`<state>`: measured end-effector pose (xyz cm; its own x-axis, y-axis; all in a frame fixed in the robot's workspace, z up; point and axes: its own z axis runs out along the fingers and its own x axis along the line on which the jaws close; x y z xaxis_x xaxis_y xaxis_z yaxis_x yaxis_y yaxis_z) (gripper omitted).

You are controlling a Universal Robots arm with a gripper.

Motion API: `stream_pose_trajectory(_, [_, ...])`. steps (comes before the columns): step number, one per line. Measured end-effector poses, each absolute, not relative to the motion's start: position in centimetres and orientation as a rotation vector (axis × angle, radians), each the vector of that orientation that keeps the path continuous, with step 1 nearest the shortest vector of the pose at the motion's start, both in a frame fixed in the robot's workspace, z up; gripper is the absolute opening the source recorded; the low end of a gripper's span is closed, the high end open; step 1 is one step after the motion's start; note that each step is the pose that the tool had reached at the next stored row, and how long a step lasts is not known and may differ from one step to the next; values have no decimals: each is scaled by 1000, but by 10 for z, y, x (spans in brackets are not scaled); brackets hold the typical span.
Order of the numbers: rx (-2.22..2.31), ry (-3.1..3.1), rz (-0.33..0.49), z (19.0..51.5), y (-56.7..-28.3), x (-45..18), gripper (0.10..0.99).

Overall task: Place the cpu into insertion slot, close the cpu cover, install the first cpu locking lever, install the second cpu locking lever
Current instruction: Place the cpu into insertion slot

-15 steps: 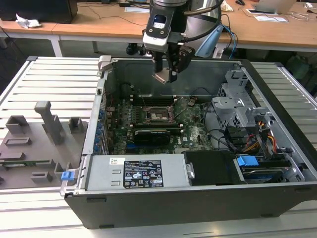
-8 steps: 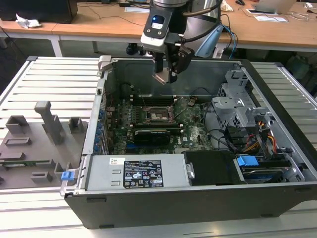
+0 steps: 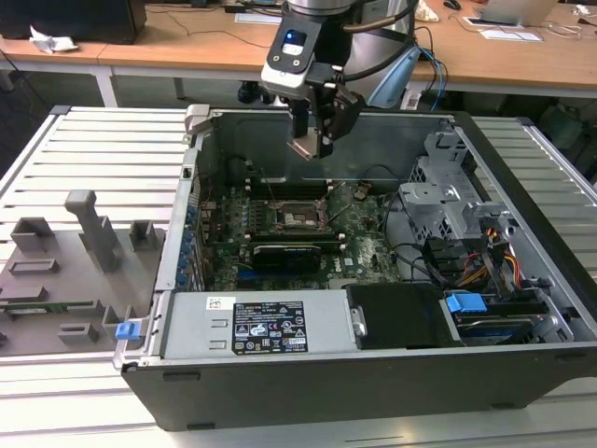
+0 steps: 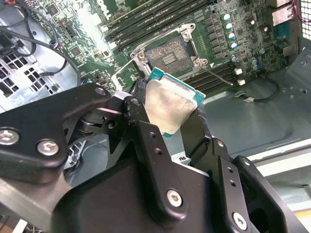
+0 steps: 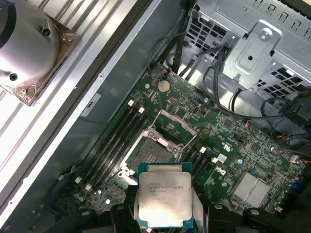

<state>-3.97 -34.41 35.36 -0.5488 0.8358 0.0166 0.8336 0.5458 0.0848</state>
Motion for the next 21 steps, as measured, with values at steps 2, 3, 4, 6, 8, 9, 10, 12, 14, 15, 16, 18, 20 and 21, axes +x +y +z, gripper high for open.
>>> stream_pose_trajectory(2, [1493, 2731, 128, 353, -344, -40, 529])
stream_pose_trajectory(3, [1502, 2726, 128, 353, -344, -40, 529])
stream_pose_trajectory(4, [1508, 2723, 128, 353, -344, -40, 529])
stream_pose_trajectory(6, [1521, 2715, 128, 353, -344, -40, 529])
stream_pose_trajectory(8, [1541, 2703, 128, 353, -344, -40, 529])
stream_pose_trajectory(9, [1551, 2697, 128, 352, -344, -40, 529])
stream_pose_trajectory(10, [1558, 2693, 127, 352, -344, -40, 529])
stream_pose_trajectory(12, [1571, 2684, 127, 352, -344, -40, 529])
stream_pose_trajectory(14, [1583, 2677, 127, 352, -344, -40, 529])
stream_pose_trajectory(15, [1590, 2673, 127, 352, -344, -40, 529])
stream_pose_trajectory(16, [1595, 2670, 127, 352, -344, -40, 529])
stream_pose_trajectory(18, [1605, 2663, 126, 351, -344, -40, 529])
stream_pose_trajectory(20, [1616, 2656, 126, 351, -344, -40, 529])
stream_pose_trajectory(21, [1624, 2651, 126, 351, -344, -40, 529])
